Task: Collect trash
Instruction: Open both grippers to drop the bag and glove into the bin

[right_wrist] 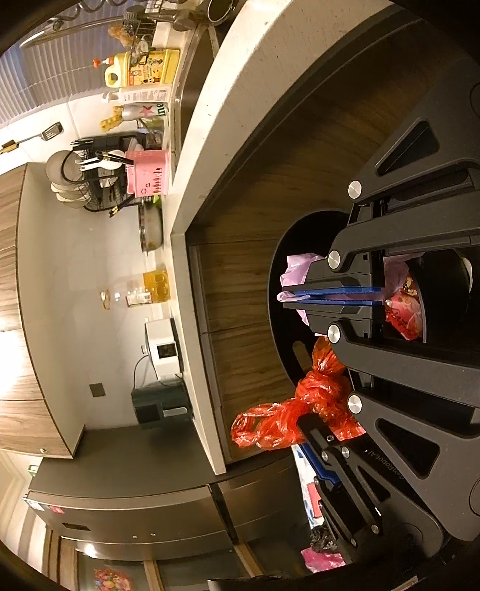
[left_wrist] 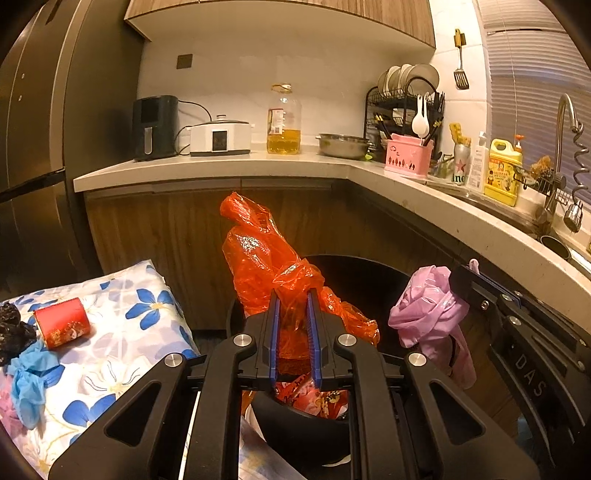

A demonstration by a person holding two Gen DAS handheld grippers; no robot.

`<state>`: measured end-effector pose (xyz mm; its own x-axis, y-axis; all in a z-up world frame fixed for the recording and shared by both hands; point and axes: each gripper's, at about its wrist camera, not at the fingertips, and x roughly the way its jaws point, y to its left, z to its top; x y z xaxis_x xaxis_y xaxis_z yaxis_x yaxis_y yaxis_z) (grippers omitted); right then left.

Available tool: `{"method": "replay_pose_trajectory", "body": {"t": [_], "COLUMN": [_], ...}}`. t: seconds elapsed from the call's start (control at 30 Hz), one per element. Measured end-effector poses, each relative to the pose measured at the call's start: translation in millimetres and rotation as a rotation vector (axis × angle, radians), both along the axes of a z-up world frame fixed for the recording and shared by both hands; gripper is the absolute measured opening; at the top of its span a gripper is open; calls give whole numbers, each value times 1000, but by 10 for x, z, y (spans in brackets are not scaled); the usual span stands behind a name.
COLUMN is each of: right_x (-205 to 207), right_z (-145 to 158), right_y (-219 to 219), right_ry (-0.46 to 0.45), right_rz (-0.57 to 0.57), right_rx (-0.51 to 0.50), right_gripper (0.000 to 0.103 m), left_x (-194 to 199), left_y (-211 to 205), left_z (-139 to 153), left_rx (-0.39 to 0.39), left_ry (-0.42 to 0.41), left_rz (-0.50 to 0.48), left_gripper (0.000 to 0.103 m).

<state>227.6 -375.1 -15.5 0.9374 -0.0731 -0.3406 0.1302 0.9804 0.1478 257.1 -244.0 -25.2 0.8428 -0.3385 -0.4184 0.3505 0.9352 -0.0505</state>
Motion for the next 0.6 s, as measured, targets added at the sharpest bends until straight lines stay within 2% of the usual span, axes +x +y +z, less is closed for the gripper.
{"method": "replay_pose_trajectory", "body": {"t": [0.27,0.33,0.4,0.5,0.53,0.6], "right_x": [125,139,145,140,134,125], "right_z": [-71,-85,-99,-120,-124,-129], "right_y": [-51,-60,-72,-85,-88,-94], "right_ry": [33,39,46,53,54,54], "right_rz": [10,11,4,-3,-8,-13], "right_rx": [16,20,24,31,30,28], "right_gripper": [3,3,4,10,14,22], "left_x": [33,39,45,43,38,31], "left_y": [-21,-7,6,26,31,60], "left_z": [-47,-53,-56,-59,-60,-64], "left_rx": [8,7,6,0,4,4], "left_ry": [3,5,5,4,0,-3], "left_rz": [-22,-16,-9,-8,-5,10], "left_gripper": [18,23,37,48,49,58]}}
